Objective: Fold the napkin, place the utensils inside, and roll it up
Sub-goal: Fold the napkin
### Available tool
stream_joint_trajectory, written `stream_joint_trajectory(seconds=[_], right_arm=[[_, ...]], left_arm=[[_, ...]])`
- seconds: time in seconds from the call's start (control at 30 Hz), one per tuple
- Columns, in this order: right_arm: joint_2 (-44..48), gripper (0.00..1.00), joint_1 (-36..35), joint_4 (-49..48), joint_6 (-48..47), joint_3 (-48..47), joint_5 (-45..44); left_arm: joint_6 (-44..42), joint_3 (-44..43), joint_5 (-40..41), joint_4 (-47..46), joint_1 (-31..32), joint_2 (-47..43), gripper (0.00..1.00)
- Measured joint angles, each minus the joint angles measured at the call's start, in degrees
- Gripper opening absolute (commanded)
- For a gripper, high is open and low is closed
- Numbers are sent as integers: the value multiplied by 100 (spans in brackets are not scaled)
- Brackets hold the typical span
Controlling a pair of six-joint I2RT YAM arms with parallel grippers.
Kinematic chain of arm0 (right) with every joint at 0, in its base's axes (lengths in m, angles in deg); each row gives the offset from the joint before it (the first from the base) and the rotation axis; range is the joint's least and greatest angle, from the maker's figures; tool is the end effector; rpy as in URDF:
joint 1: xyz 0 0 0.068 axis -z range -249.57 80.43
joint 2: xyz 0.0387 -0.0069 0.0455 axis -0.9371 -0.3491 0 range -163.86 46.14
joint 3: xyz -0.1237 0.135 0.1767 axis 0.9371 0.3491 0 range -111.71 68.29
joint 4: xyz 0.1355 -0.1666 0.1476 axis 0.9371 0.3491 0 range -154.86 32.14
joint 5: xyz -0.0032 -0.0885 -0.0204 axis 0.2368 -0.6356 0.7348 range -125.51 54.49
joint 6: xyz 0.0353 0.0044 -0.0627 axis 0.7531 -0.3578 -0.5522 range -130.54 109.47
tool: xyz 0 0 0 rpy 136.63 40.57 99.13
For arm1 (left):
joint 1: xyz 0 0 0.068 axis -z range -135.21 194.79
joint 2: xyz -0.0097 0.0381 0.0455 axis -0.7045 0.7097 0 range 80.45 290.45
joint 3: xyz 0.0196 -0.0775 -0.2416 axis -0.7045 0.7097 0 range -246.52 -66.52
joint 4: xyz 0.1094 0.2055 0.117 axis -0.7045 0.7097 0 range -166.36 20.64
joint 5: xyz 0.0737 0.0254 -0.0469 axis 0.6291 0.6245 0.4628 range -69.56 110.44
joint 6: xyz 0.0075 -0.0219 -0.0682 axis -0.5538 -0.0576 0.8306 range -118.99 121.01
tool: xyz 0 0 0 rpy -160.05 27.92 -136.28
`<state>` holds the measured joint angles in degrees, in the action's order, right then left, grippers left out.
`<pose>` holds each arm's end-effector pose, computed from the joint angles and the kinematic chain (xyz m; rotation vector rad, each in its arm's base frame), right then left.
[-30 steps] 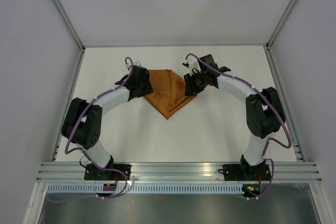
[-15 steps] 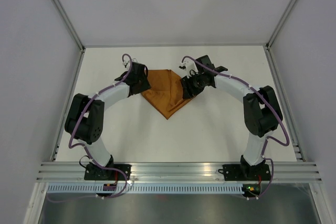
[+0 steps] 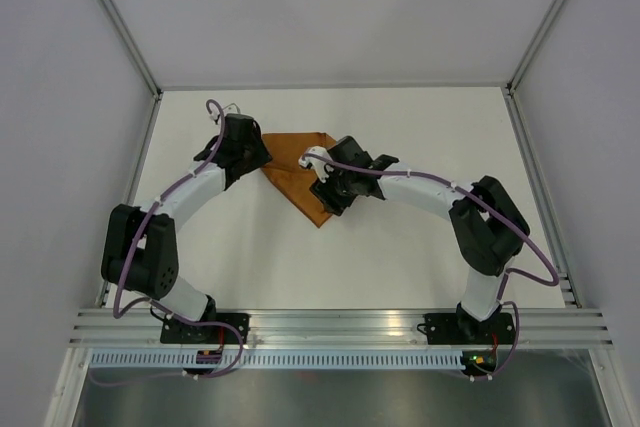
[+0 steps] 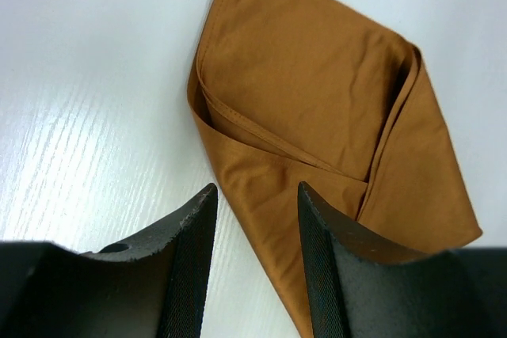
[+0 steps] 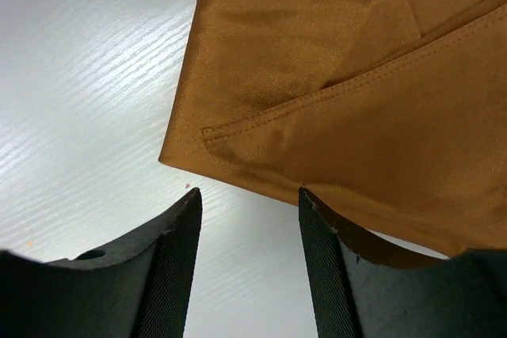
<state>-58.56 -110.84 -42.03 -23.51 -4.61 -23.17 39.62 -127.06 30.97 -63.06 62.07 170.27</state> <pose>0.2906 0.2720 0.1650 -1.2434 2.2343 0.4669 0.3461 -0.0964 0.2018 -0.5202 2.2566 -0.2880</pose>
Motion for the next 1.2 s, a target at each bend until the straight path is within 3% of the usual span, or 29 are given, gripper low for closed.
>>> stream_joint_trajectory(seconds=[0.33,0.7,0.8,1.0,1.2], right_arm=[[-26,61,-833,-413,-348,63,-990],[-380,54,-935,-616,-442,66,-1703],[-490,46,-935,-634,-472,66,-1792],[-518,20,-935,-728,-520,66,-1952],[-527,9,-680,-494,-435,-317,-1915]], left_arm=[[-2,2,-136,9,-50,-214,51],[-2,59,-256,9,-120,-214,51],[-2,63,-313,7,-120,-214,51],[-2,96,-330,-9,-136,-214,51],[-2,116,-365,-17,-153,-214,50]])
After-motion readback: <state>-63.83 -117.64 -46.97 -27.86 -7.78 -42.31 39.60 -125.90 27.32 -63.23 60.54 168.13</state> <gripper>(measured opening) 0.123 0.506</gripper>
